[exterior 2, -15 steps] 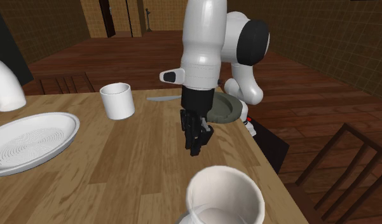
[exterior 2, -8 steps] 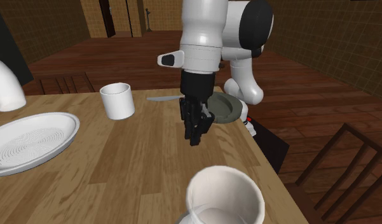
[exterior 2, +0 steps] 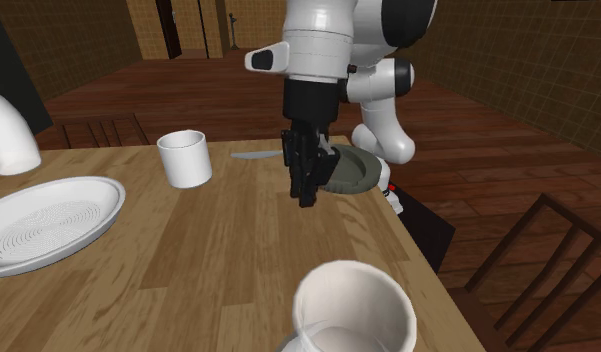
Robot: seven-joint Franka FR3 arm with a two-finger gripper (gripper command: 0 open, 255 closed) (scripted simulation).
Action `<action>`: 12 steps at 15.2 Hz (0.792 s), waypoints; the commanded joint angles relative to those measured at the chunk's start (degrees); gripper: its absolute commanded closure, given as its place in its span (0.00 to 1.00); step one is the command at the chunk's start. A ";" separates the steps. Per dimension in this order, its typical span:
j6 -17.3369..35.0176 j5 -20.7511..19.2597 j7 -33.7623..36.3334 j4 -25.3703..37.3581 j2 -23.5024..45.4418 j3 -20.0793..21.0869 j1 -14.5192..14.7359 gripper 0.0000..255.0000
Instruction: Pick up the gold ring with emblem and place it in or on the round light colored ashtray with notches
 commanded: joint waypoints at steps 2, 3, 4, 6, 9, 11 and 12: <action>-4.68 -2.02 0.08 7.99 3.40 -0.38 2.81 1.00; -1.85 0.62 -0.27 0.47 -1.46 0.28 -0.62 1.00; 0.19 2.93 -0.89 -5.36 -5.55 0.85 -3.47 1.00; 3.06 7.43 -2.81 -14.60 -12.83 1.05 -7.83 1.00; 5.45 13.74 -6.61 -25.26 -22.60 -0.30 -11.90 1.00; 6.10 17.36 -9.32 -31.06 -28.53 -1.95 -13.35 1.00; 6.21 18.94 -10.64 -33.68 -31.32 -2.92 -13.76 1.00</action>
